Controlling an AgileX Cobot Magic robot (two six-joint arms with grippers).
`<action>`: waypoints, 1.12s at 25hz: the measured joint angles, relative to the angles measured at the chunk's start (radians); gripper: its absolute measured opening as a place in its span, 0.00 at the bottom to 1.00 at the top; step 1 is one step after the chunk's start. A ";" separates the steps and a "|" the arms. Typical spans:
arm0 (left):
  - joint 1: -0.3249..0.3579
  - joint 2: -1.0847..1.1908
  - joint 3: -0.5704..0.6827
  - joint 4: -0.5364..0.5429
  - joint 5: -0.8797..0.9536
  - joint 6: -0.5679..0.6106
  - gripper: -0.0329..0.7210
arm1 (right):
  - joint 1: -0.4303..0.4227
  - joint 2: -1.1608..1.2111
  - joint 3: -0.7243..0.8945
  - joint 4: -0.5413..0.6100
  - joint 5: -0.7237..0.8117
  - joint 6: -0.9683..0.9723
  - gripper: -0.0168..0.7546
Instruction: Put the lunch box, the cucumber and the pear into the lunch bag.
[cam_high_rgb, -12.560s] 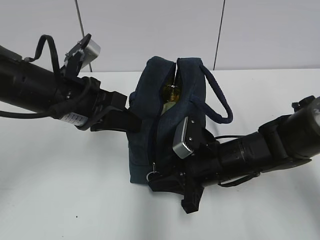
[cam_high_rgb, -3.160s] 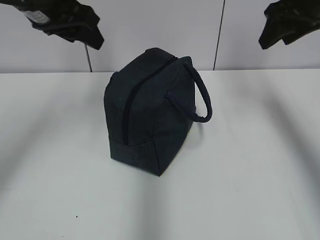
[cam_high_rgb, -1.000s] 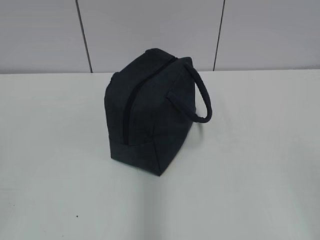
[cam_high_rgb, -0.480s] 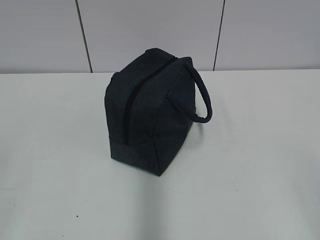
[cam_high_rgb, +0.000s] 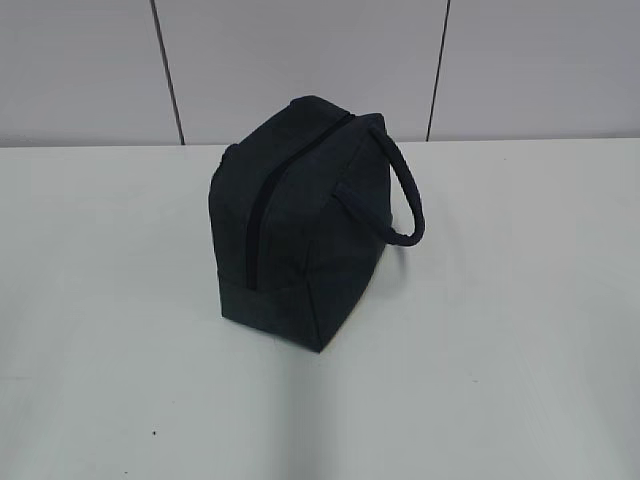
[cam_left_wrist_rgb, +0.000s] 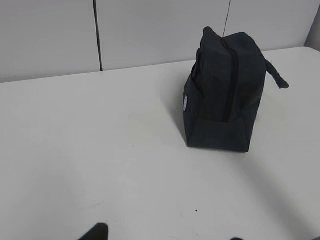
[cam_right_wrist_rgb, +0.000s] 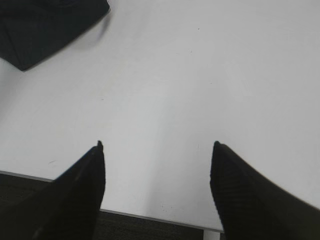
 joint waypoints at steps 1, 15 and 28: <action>0.000 0.000 0.000 0.000 0.000 0.000 0.62 | 0.000 0.000 0.000 0.000 0.000 0.001 0.69; 0.000 0.000 0.002 -0.001 -0.002 0.001 0.62 | 0.000 0.000 0.000 0.002 -0.001 0.002 0.69; 0.349 0.000 0.002 -0.003 -0.003 0.001 0.62 | 0.000 0.000 0.000 0.002 -0.001 0.002 0.69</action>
